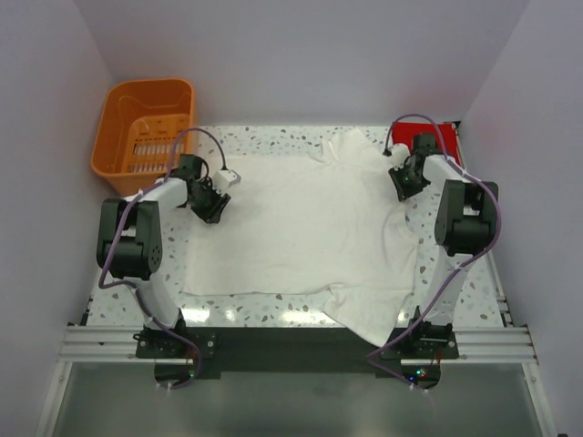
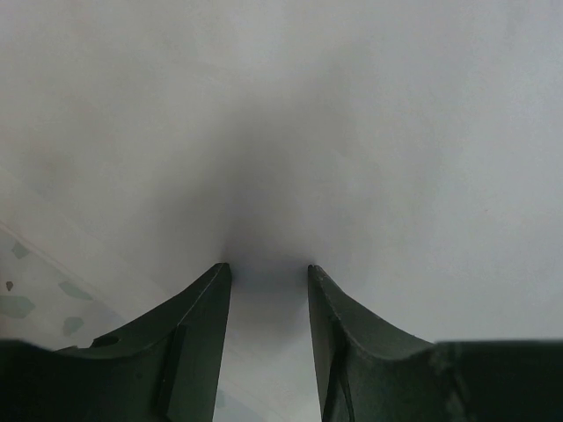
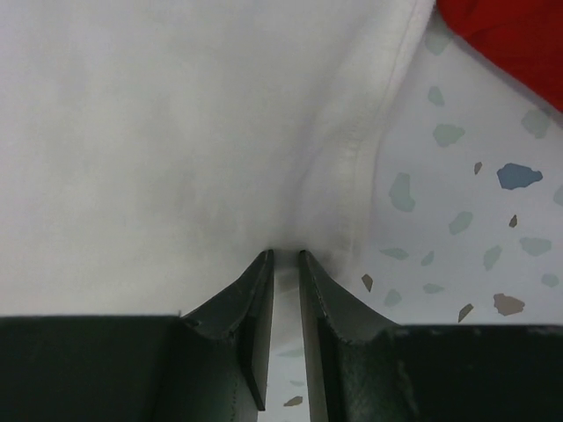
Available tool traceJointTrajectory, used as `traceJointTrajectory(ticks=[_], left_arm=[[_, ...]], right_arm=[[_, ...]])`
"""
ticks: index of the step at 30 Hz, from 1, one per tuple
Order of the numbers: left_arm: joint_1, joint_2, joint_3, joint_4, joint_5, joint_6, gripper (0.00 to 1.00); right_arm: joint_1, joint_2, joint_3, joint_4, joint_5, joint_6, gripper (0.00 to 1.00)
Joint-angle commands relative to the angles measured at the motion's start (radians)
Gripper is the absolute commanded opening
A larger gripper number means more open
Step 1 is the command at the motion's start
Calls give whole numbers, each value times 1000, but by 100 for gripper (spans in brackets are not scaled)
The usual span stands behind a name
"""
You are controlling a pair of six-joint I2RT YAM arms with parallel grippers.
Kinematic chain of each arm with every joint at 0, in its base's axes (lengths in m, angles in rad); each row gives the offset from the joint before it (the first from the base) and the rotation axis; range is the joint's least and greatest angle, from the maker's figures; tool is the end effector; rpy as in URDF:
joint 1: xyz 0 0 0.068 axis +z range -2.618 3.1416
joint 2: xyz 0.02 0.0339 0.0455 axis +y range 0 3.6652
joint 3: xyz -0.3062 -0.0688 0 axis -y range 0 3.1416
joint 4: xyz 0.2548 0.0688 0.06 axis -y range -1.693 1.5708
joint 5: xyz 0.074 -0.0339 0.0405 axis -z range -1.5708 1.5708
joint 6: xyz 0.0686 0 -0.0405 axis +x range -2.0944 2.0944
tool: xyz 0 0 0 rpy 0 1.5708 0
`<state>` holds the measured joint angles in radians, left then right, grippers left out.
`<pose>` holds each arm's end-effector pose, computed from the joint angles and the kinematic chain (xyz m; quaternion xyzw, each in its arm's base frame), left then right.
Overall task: Fold and stack the t-shirts
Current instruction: Flatten the tshirt out
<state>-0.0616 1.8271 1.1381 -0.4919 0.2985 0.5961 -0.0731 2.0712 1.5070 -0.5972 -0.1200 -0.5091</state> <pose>0.3835 -0.0439 0.1649 0.3406 0.9089 -0.0901 0.2233 0.4702 -0.0262 0.1662 -0.2233 0.9516 -0.0020 0.2112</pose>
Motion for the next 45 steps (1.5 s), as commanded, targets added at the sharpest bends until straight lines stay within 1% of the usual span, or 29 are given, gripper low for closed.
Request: traceJointTrajectory(ticks=[1,5,6,8,9,10,12,13,15,17,18,19,22,23,25,26,31,33,36,37,38,39,41,42,44,45], left_arm=[[-3,-18,-31,-13,-24,25,45],[-4,-31,-18,-54,14,57,44],[-4,-34,-3,-59,30,57,45],[-4,-31,63,-62,71,44,46],[-4,-26,95,-60,86,30,47],[-4,-6,164,-60,99,2,47],[-4,15,234,-53,126,-27,48],[-4,38,294,-45,132,-53,48],[-7,60,345,-5,143,-74,50],[-12,96,406,35,137,-102,53],[-14,110,429,47,133,-110,56],[-17,139,469,59,128,-125,57],[-24,197,541,102,82,-171,57],[-26,214,563,121,44,-185,57],[-27,268,624,134,5,-218,58],[-27,284,644,139,-25,-225,62],[-29,377,741,164,-142,-262,63],[-32,402,764,156,-176,-253,63],[-40,454,834,95,-194,-171,62],[-44,474,874,70,-184,-94,62],[-46,480,887,31,-168,-50,61],[-50,485,891,23,-174,43,61],[-58,480,893,10,-183,138,60],[-61,479,894,1,-185,230,61],[-67,475,897,-42,-194,330,61],[-70,475,905,-60,-200,419,61]], right_arm=[[-14,-28,-36,-42,102,-51,22],[-19,-69,-13,-70,65,-51,24],[-21,-85,-2,-73,7,-46,26],[-19,-98,36,-69,-38,-16,31],[-21,-99,57,-66,-102,1,33],[-19,-95,109,-72,-128,13,35],[-21,-80,162,-59,-199,84,39],[-19,-76,204,-35,-214,104,41],[-19,-62,237,9,-237,168,45],[-19,-28,286,66,-265,229,48],[-16,-14,304,83,-271,248,48],[-14,25,346,108,-276,265,49],[-5,95,448,129,-279,320,52],[-2,137,469,141,-264,354,52],[16,170,511,186,-199,392,53],[24,202,524,197,-175,400,53],[64,257,533,325,-77,423,58],[65,289,545,342,-38,412,60],[90,323,582,361,-6,408,61],[90,346,602,366,15,409,61],[91,357,613,367,26,415,61],[91,366,625,369,39,419,61],[90,383,644,370,52,423,63],[91,386,647,372,52,422,63],[91,386,645,382,51,422,64],[91,389,647,384,51,423,64]])
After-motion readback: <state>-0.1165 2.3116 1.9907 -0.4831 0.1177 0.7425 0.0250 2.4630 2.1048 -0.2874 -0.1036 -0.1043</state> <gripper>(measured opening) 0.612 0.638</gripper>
